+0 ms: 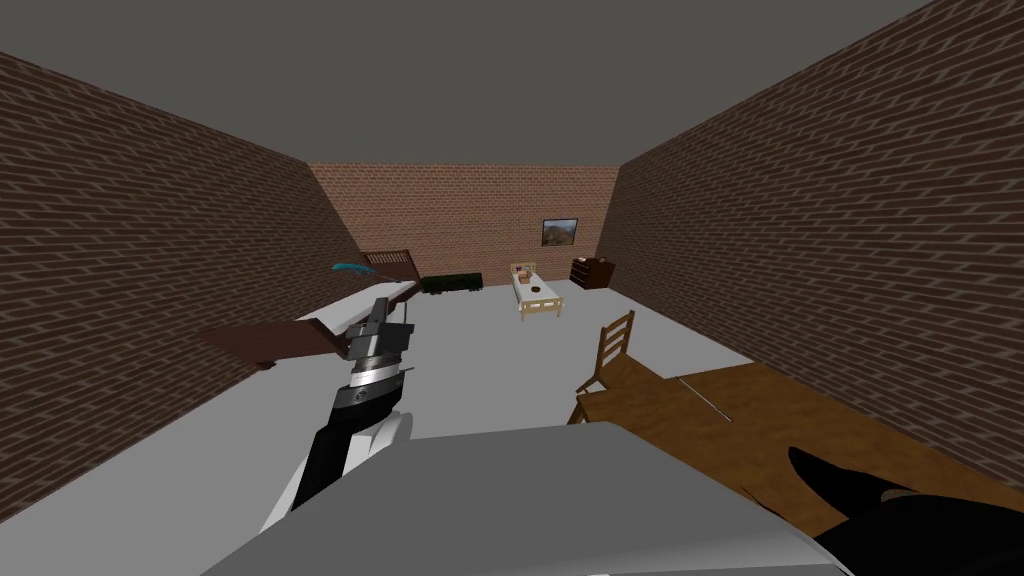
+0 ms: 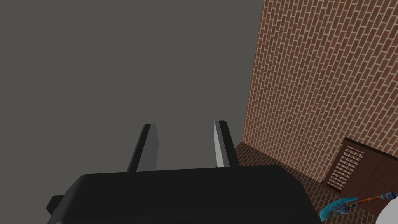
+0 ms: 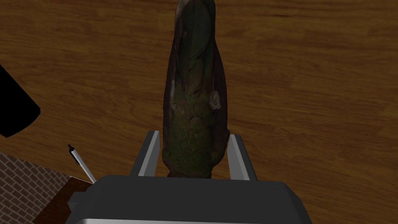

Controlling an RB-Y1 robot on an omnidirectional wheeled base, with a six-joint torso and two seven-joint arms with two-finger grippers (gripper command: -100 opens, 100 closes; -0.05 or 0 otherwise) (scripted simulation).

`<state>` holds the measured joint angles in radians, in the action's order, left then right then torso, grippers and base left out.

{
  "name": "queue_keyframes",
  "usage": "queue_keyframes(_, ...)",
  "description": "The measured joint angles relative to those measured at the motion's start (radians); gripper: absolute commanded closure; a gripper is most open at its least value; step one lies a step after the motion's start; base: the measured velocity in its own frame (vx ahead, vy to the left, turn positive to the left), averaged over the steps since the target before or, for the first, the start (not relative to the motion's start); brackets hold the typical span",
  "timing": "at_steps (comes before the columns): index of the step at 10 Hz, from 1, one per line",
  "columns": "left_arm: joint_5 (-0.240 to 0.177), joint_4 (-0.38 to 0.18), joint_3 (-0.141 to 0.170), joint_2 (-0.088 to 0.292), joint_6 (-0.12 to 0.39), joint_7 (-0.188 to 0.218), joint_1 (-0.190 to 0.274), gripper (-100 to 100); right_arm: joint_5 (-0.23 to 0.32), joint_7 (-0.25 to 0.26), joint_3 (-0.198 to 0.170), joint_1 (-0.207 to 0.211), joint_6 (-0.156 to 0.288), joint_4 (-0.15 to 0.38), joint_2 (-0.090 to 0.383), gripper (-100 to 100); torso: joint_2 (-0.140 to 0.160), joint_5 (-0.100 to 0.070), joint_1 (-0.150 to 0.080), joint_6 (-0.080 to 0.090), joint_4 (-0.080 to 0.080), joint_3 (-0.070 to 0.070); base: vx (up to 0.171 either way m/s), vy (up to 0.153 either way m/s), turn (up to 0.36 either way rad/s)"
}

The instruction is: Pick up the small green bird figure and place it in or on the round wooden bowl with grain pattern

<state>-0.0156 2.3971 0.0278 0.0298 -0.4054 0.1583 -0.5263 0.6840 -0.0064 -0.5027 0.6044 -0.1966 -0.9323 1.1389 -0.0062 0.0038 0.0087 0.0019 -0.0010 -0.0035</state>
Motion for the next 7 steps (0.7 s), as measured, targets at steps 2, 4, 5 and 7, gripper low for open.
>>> queue_keyframes(2,0.0,0.0,0.0,0.0,0.0,0.0,0.0,0,0.011,0.015,0.019,-0.006,-0.008,-0.021,0.047,100,-0.001,0.0,0.001,-0.002,0.0,0.0,0.019,0.091,-0.081)
queue_keyframes(4,0.0,0.0,0.0,0.0,0.0,0.0,0.0,0,0.019,0.039,0.052,0.004,-0.013,-0.053,0.072,100,-0.001,0.0,-0.002,-0.001,0.0,0.0,0.017,0.038,-0.109)
queue_keyframes(5,0.0,0.0,0.0,0.0,0.0,0.0,0.0,0,0.023,0.043,0.058,0.011,-0.005,-0.084,0.09,100,0.0,-0.001,-0.003,-0.001,0.0,0.0,0.013,0.034,-0.144)
queue_keyframes(7,0.0,0.0,0.0,0.0,0.0,0.0,0.0,0,0.029,0.052,0.081,0.022,-0.003,-0.146,0.139,100,0.001,0.0,-0.003,0.0,0.0,0.0,-0.014,0.061,-0.16)
